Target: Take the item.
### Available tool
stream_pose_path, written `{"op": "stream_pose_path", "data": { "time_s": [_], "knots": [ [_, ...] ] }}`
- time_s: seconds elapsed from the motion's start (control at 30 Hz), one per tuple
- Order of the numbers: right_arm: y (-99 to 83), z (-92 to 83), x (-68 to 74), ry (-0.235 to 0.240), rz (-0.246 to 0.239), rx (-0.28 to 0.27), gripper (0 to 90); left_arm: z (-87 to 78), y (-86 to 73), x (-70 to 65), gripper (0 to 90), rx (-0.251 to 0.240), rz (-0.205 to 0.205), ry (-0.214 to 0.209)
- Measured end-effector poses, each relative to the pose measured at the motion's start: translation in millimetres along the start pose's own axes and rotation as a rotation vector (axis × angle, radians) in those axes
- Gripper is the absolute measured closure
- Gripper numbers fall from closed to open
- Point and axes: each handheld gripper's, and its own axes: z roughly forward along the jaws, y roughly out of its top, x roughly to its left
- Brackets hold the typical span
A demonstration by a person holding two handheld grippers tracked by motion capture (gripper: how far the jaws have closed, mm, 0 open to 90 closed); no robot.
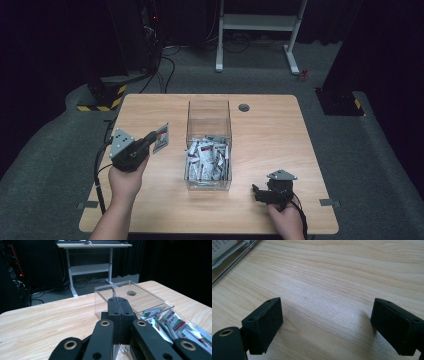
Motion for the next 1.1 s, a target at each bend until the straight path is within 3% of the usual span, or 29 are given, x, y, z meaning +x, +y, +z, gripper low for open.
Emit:
{"op": "stream_pose_path", "data": {
  "time_s": [0.47,1.1],
  "knots": [
    [0.0,0.0,-0.1,0.0,0.0,0.0,10.5,2.9,-9.7,13.9,90.0,0.022,-0.007,0.042],
    [0.0,0.0,-0.1,0.0,-0.001,0.0,10.5,34.2,-37.1,23.1,90.0,0.067,-0.052,0.058]
  ]
}}
